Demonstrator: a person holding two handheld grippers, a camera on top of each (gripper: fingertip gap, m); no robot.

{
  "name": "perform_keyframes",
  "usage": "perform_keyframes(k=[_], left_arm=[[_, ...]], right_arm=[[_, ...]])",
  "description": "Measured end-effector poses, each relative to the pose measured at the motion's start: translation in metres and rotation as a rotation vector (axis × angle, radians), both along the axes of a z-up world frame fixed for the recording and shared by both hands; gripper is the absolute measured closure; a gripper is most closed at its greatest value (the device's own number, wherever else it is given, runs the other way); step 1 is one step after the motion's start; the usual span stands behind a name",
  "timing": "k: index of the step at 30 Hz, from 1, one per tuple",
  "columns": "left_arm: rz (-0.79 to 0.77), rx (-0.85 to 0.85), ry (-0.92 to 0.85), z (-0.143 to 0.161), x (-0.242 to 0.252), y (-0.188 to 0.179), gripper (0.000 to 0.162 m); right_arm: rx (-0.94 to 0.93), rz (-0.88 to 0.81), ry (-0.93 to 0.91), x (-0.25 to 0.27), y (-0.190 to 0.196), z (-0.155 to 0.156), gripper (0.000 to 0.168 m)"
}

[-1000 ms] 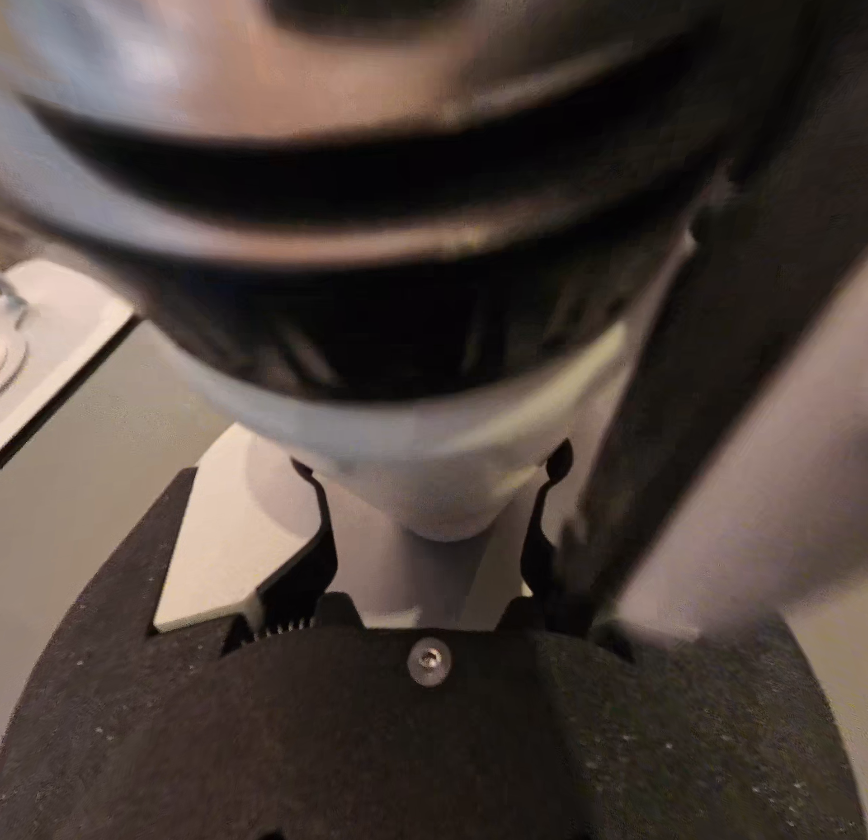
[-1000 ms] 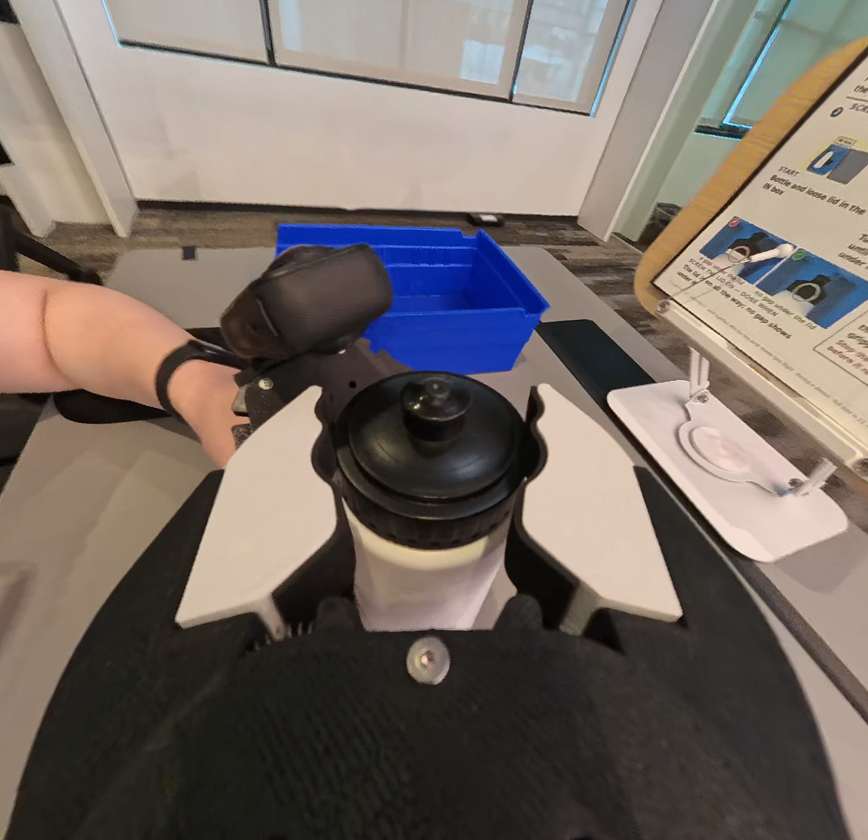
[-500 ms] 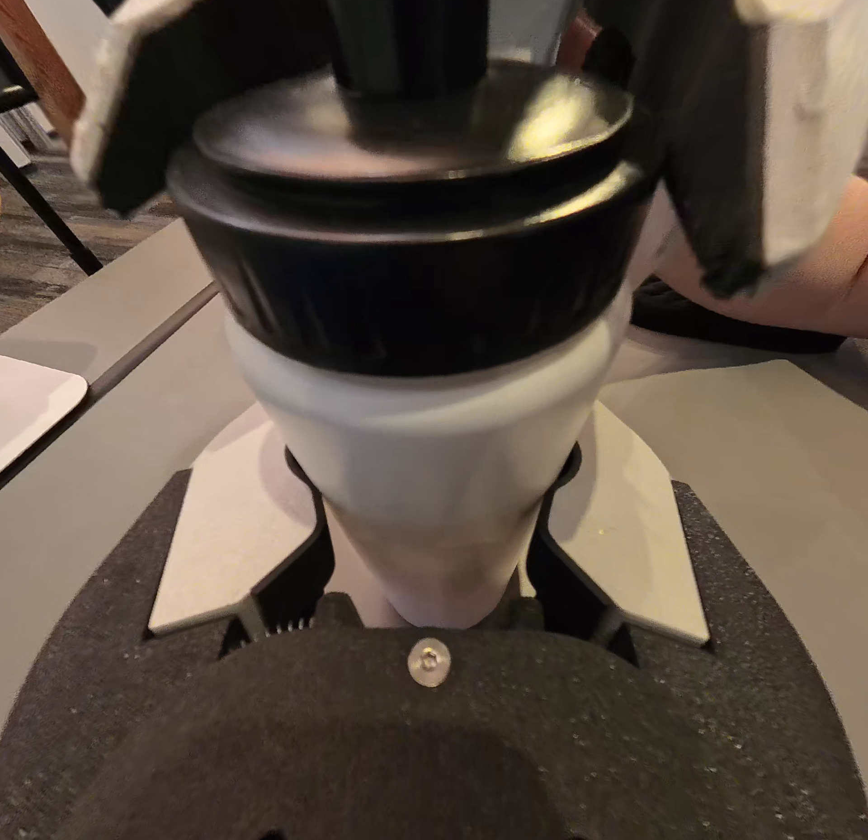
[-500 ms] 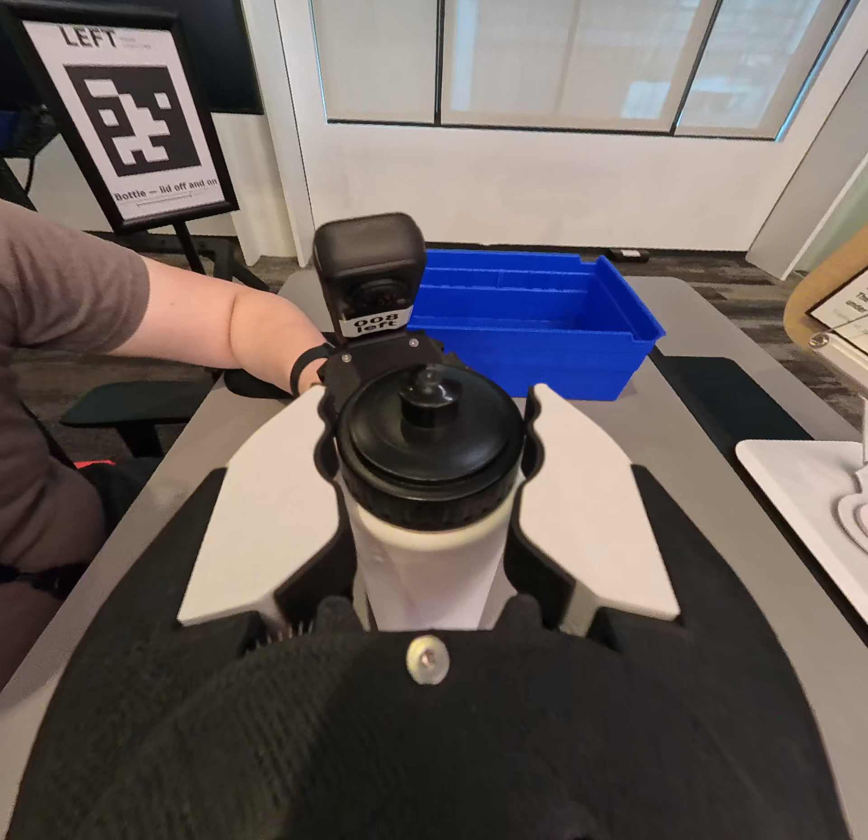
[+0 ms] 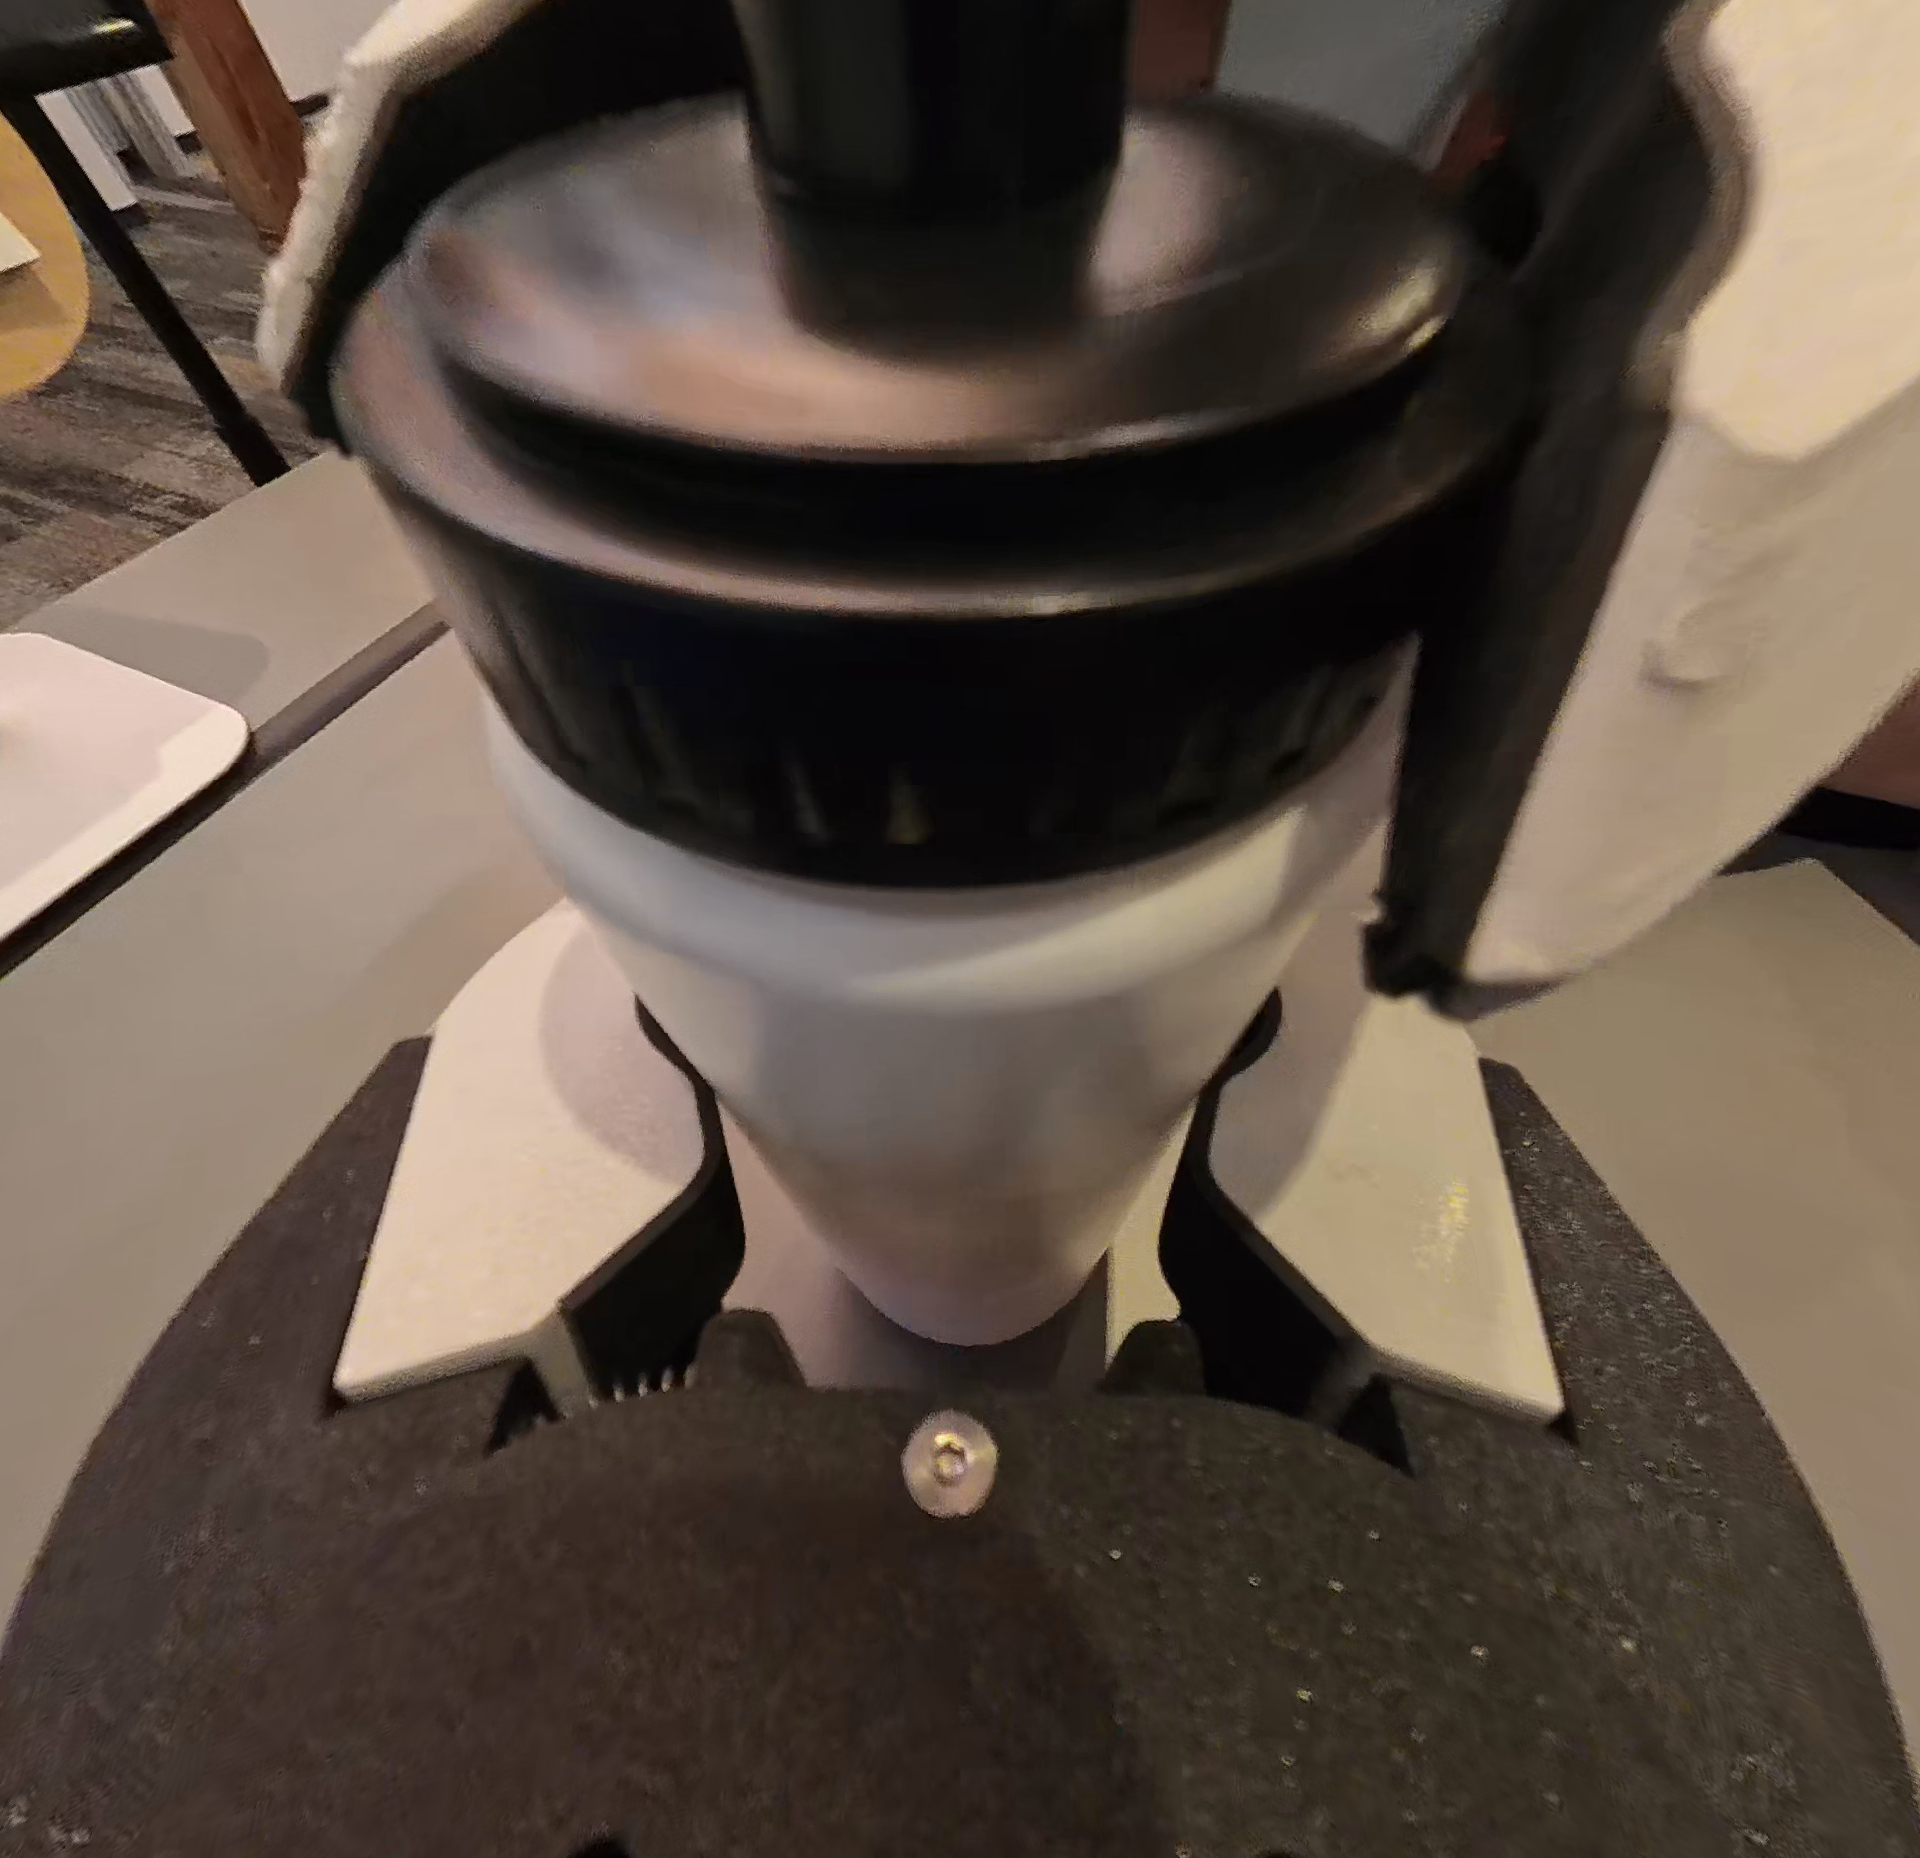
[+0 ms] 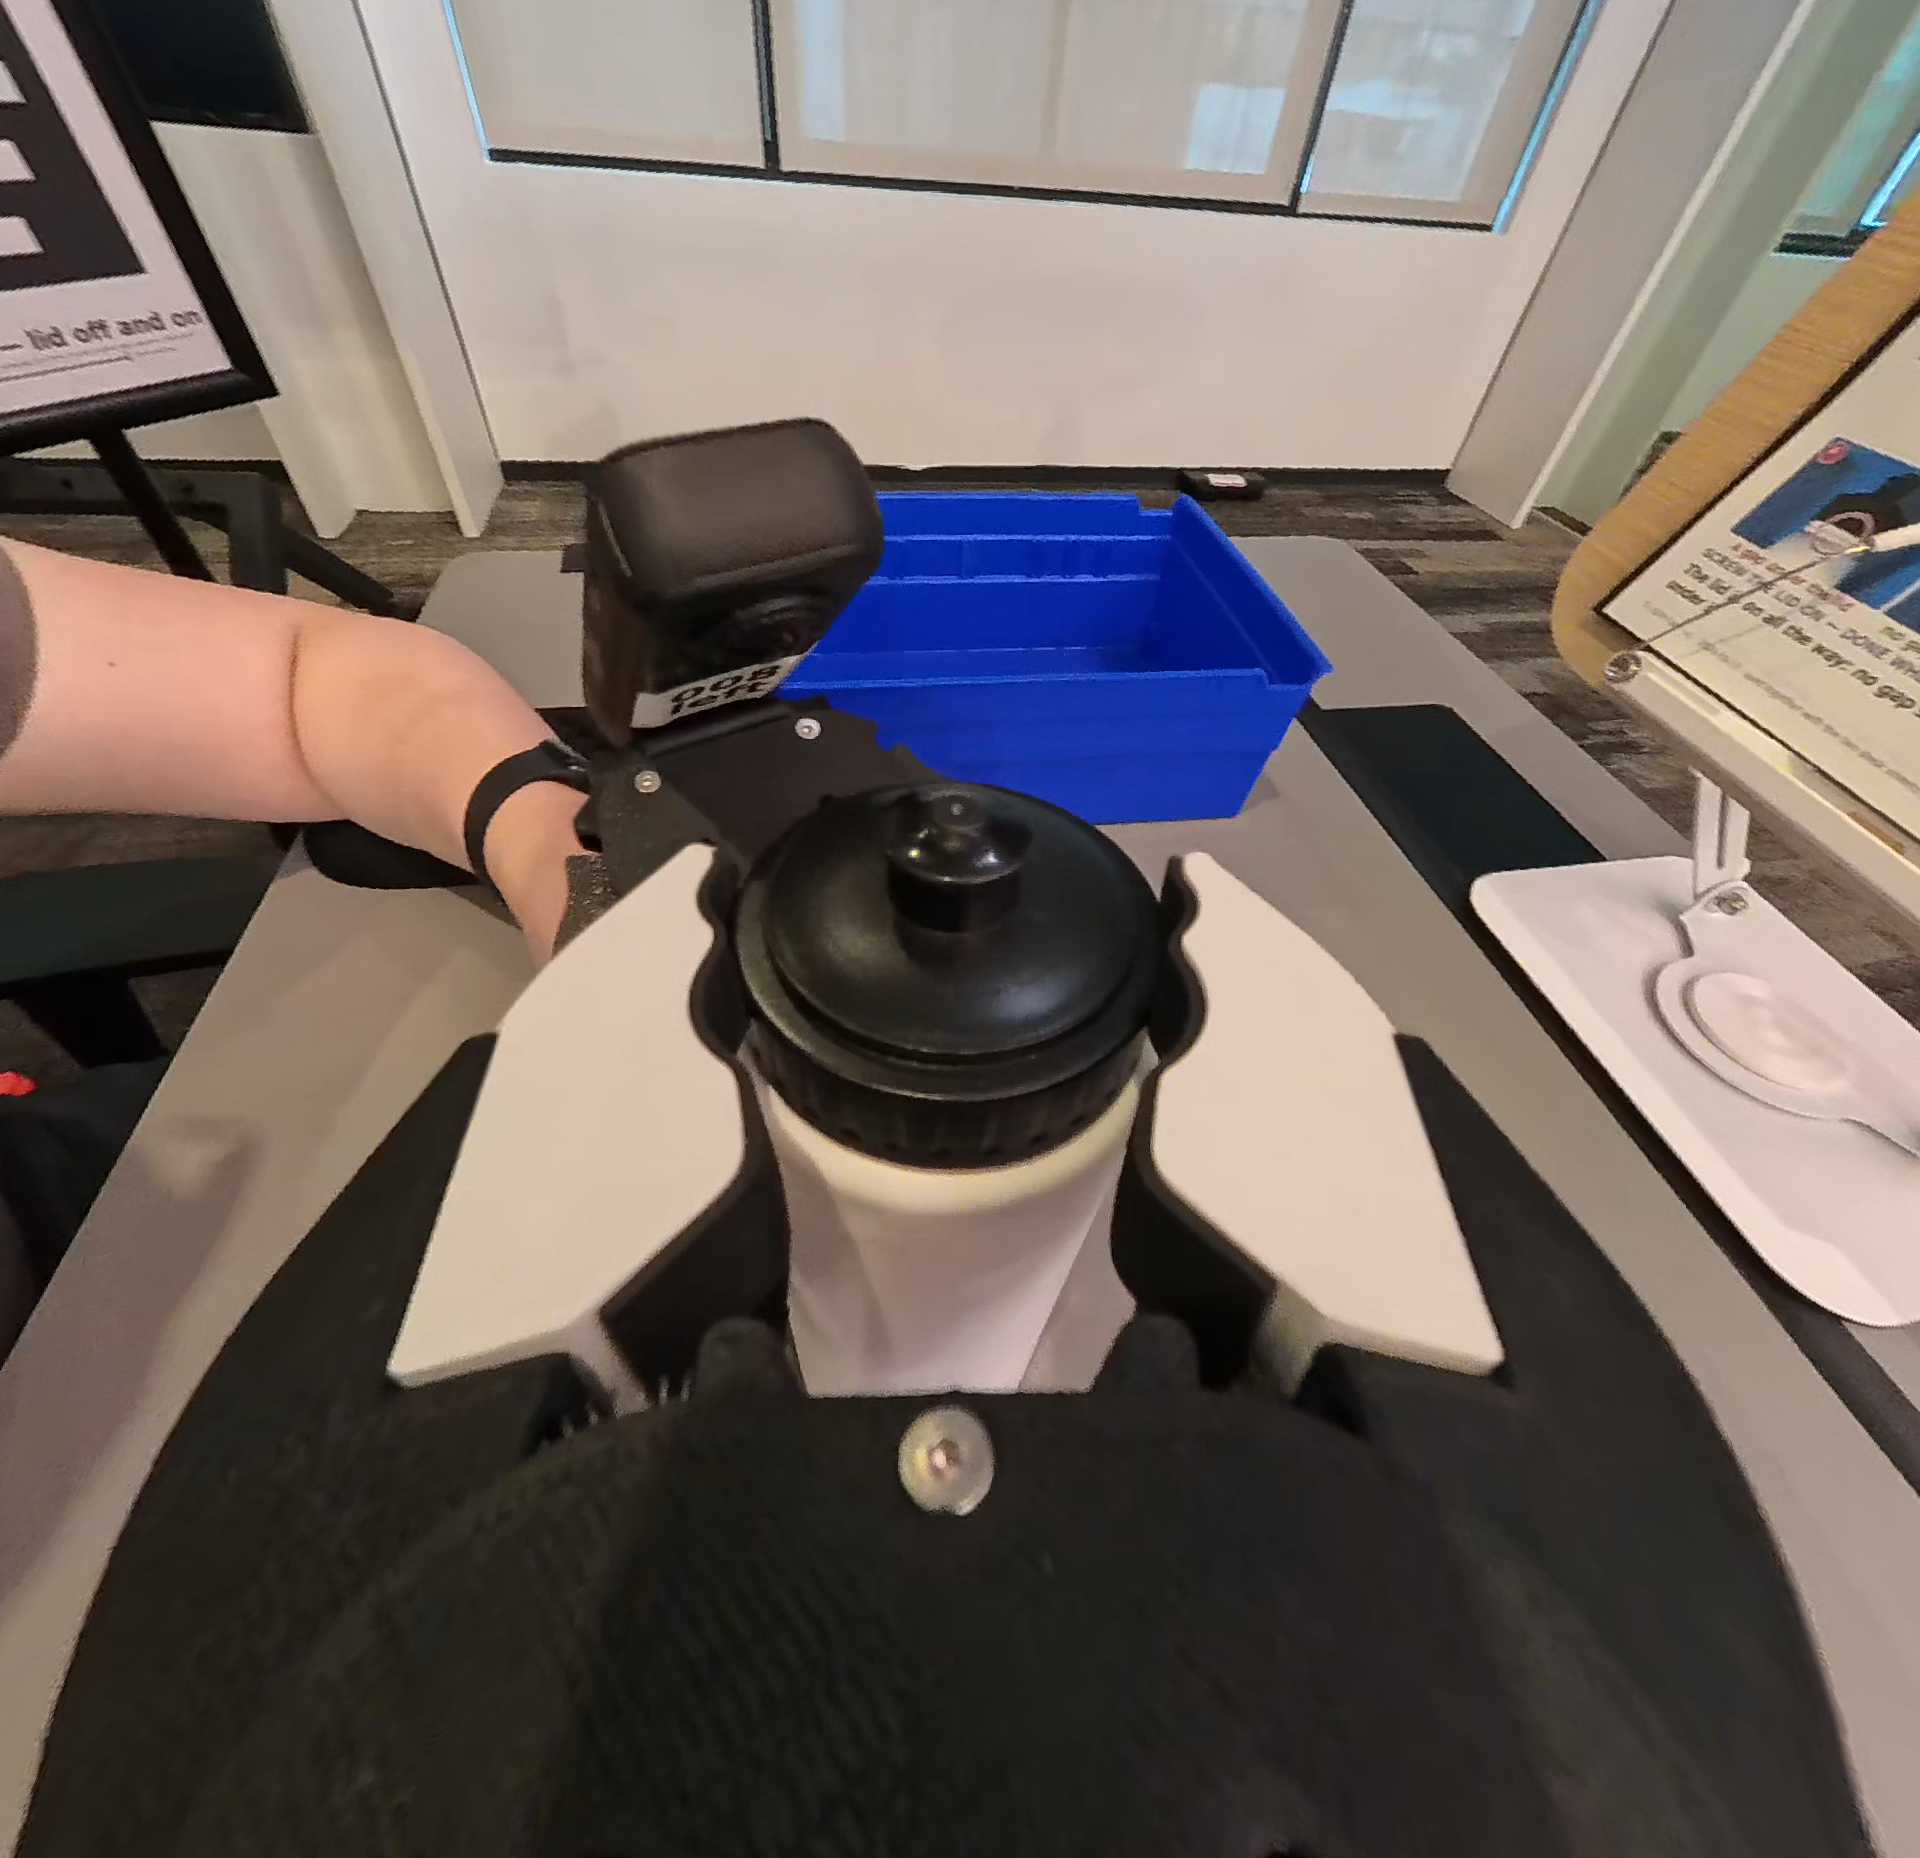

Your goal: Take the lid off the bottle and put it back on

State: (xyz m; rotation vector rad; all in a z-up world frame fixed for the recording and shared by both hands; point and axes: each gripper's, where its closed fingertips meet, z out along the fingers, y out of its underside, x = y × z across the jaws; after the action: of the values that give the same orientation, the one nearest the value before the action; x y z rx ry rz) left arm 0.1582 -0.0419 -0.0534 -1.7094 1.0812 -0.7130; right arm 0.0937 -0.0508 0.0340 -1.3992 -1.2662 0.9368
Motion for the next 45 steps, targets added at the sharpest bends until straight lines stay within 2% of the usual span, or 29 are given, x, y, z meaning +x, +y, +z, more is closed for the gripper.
perform_keyframes(k=[5,8,10,11,15,25,36,41,42,44,45], left_arm=[[0.028,0.024,0.007,0.001,-0.003,0.004,0.06],[-0.025,0.086,-0.01,0.005,-0.001,0.003,0.059],[-0.062,0.126,-0.07,0.016,0.003,-0.002,0.045],[-0.078,0.147,-0.073,0.019,0.005,-0.005,0.042],[-0.09,0.215,-0.048,0.021,0.009,-0.011,0.043],[-0.029,0.112,-0.015,0.013,0.005,-0.007,0.054],[0.111,0.095,0.005,0.012,-0.005,0.009,0.055],[0.015,0.098,-0.053,0.013,0.0,0.006,0.059],[-0.001,0.049,-0.058,0.006,0.0,0.005,0.06],[-0.018,-0.035,-0.05,-0.011,0.003,0.004,0.051],[-0.045,-0.054,-0.038,-0.018,0.006,0.001,0.057]], right_arm=[[-0.001,-0.018,0.001,-0.001,0.002,0.001,0.089],[-0.067,0.075,0.061,0.0,-0.003,0.002,0.089],[-0.1,0.181,0.11,0.0,-0.013,0.004,0.089],[-0.106,0.22,0.125,0.001,-0.017,0.005,0.089],[-0.063,0.288,0.128,0.003,-0.025,0.005,0.089],[-0.014,0.18,0.057,0.002,-0.016,0.001,0.089],[-0.001,0.023,0.068,-0.004,-0.001,0.002,0.089],[-0.103,0.07,0.144,0.002,0.005,0.005,0.089],[-0.135,0.079,0.168,0.004,0.008,0.007,0.089],[-0.177,0.11,0.202,0.008,0.01,0.008,0.089],[-0.172,0.117,0.213,0.01,0.01,0.008,0.089]])
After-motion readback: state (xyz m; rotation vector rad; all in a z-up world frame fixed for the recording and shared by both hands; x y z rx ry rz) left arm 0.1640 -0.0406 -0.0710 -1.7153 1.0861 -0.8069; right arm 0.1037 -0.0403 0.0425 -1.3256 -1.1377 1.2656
